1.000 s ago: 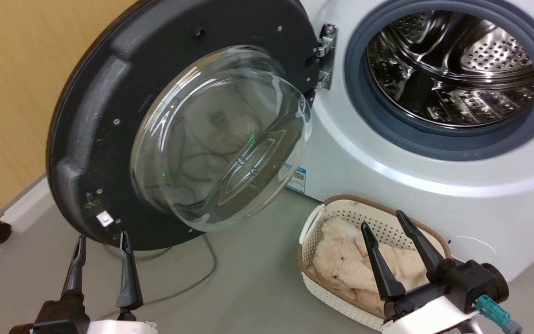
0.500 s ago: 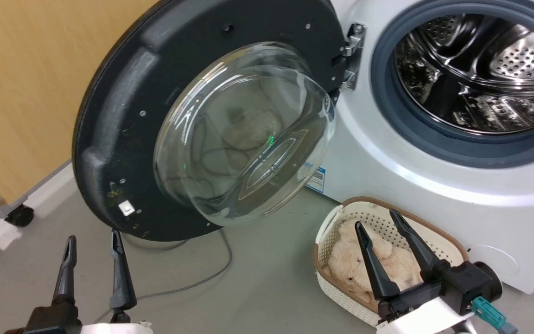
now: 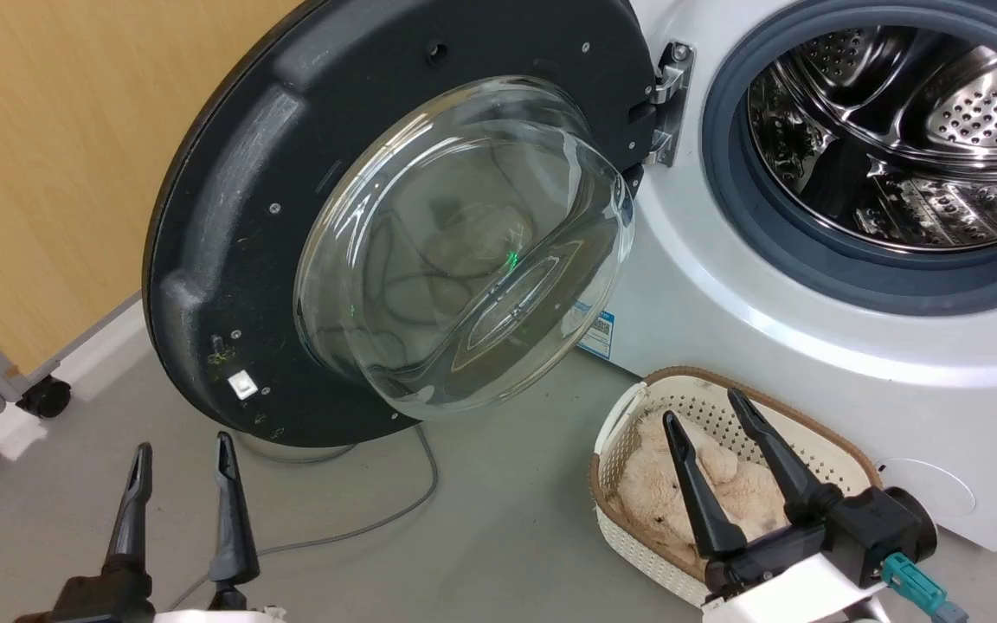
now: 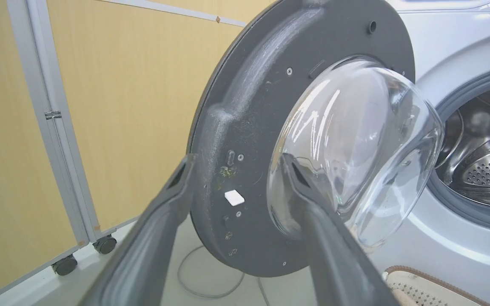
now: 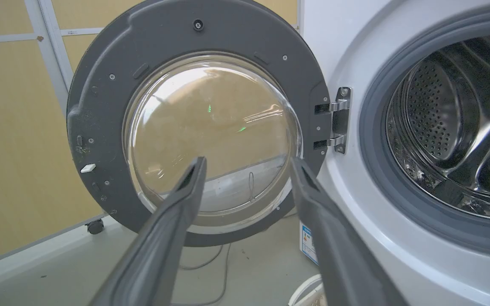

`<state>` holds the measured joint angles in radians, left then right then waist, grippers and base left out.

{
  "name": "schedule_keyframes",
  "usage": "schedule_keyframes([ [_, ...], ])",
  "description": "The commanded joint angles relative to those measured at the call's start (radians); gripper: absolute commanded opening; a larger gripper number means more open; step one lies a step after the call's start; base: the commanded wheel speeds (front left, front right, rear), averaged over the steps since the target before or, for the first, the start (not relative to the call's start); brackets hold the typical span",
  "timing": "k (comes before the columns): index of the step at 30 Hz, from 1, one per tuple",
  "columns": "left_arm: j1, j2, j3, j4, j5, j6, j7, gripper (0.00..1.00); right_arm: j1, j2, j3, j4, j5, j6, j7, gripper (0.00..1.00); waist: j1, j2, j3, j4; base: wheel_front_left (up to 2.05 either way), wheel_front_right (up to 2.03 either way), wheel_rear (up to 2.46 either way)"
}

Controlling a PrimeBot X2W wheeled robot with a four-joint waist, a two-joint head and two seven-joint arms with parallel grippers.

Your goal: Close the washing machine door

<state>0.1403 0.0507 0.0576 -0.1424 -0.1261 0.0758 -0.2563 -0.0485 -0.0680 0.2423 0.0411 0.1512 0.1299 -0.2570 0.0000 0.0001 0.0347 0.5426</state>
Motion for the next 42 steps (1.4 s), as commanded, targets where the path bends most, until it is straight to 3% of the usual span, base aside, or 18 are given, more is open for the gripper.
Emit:
schedule_keyframes([
  [1, -0.008, -0.001, 0.009, -0.015, -0.005, -0.011, -0.006, 0.40, -0.010, -0.005, -0.002, 0.001, 0.002, 0.001, -0.005, 1.00, 0.0000, -0.0001, 0.000, 0.000, 0.00, 0.00, 0.00],
  [2, -0.011, -0.001, 0.014, -0.025, -0.006, -0.019, -0.006, 0.00, -0.009, -0.005, -0.003, 0.000, 0.001, 0.001, -0.005, 1.00, 0.0000, -0.0001, 0.000, 0.000, 0.00, 0.00, 0.00],
  [6, -0.039, 0.004, 0.055, -0.074, 0.006, -0.046, -0.006, 0.00, -0.001, -0.007, -0.006, -0.007, -0.003, 0.001, -0.005, 1.00, 0.0000, -0.0001, 0.003, 0.000, 0.00, 0.00, 0.00],
  [12, -0.111, 0.058, 0.129, -0.094, 0.003, -0.109, -0.006, 0.00, 0.009, -0.018, -0.023, -0.024, -0.016, 0.001, -0.005, 1.00, 0.0000, -0.0001, 0.024, -0.002, 0.00, 0.00, 0.00],
  [14, -0.181, 0.117, 0.171, -0.058, -0.022, -0.153, -0.006, 0.00, 0.014, -0.027, -0.038, -0.039, -0.033, 0.001, -0.005, 1.00, 0.0000, -0.0001, 0.045, -0.003, 0.00, 0.00, 0.00],
  [18, -0.293, 0.207, 0.198, 0.077, -0.097, -0.189, -0.005, 0.00, 0.032, -0.032, -0.066, -0.065, -0.052, 0.001, -0.005, 1.00, 0.0000, -0.0001, 0.069, -0.005, 0.00, 0.00, 0.00],
  [23, -0.448, 0.379, 0.166, 0.307, -0.144, -0.204, -0.001, 0.00, 0.063, -0.033, -0.090, -0.093, -0.072, 0.001, -0.005, 1.00, 0.0000, -0.0001, 0.099, -0.015, 0.00, 0.00, 0.00],
  [26, -0.505, 0.417, 0.159, 0.403, -0.196, -0.205, 0.010, 0.00, 0.064, -0.037, -0.086, -0.098, -0.078, 0.001, -0.005, 1.00, 0.0000, -0.0001, 0.112, -0.028, 0.00, 0.00, 0.00],
  [27, -0.532, 0.435, 0.149, 0.449, -0.236, -0.206, 0.023, 0.00, 0.062, -0.040, -0.084, -0.099, -0.080, 0.001, -0.005, 1.00, 0.0000, -0.0001, 0.119, -0.035, 0.00, 0.00, 0.00],
  [28, -0.608, 0.460, 0.126, 0.575, -0.434, -0.206, 0.097, 0.00, 0.054, -0.046, -0.085, -0.102, -0.083, 0.001, -0.005, 1.00, 0.0000, -0.0001, 0.135, -0.052, 0.00, 0.00, 0.00],
  [31, -0.674, 0.451, 0.139, 0.676, -0.705, -0.206, 0.243, 0.00, 0.045, -0.051, -0.086, -0.103, -0.084, 0.001, -0.005, 1.00, 0.0000, -0.0001, 0.147, -0.061, 0.00, 0.00, 0.00],
  [32, -0.709, 0.451, 0.166, 0.749, -0.927, -0.206, 0.417, 0.00, 0.038, -0.054, -0.086, -0.102, -0.084, 0.001, -0.005, 1.00, 0.0000, -0.0001, 0.152, -0.068, 0.00, 0.00, 0.00],
  [33, -0.716, 0.453, 0.187, 0.796, -1.035, -0.206, 0.513, 0.00, 0.033, -0.053, -0.087, -0.100, -0.084, 0.001, -0.005, 1.00, 0.0000, -0.0001, 0.155, -0.072, 0.00, 0.00, 0.00],
  [34, -0.716, 0.453, 0.187, 0.796, -1.035, -0.206, 0.513, 0.00, 0.033, -0.053, -0.087, -0.100, -0.084, 0.001, -0.005, 1.00, 0.0000, -0.0001, 0.155, -0.072, 0.00, 0.00, 0.00],
  [37, -0.737, 0.436, 0.237, 0.873, -1.197, -0.206, 0.689, 0.00, 0.026, -0.051, -0.089, -0.099, -0.085, 0.001, -0.005, 1.00, 0.0000, -0.0001, 0.160, -0.077, 0.00, 0.00, 0.00],
  [42, -0.722, 0.415, 0.263, 0.858, -1.354, -0.206, 0.908, 0.00, 0.021, -0.049, -0.094, -0.096, -0.084, 0.001, -0.005, 1.00, 0.0000, -0.0001, 0.159, -0.076, 0.00, 0.00, 0.00],
])
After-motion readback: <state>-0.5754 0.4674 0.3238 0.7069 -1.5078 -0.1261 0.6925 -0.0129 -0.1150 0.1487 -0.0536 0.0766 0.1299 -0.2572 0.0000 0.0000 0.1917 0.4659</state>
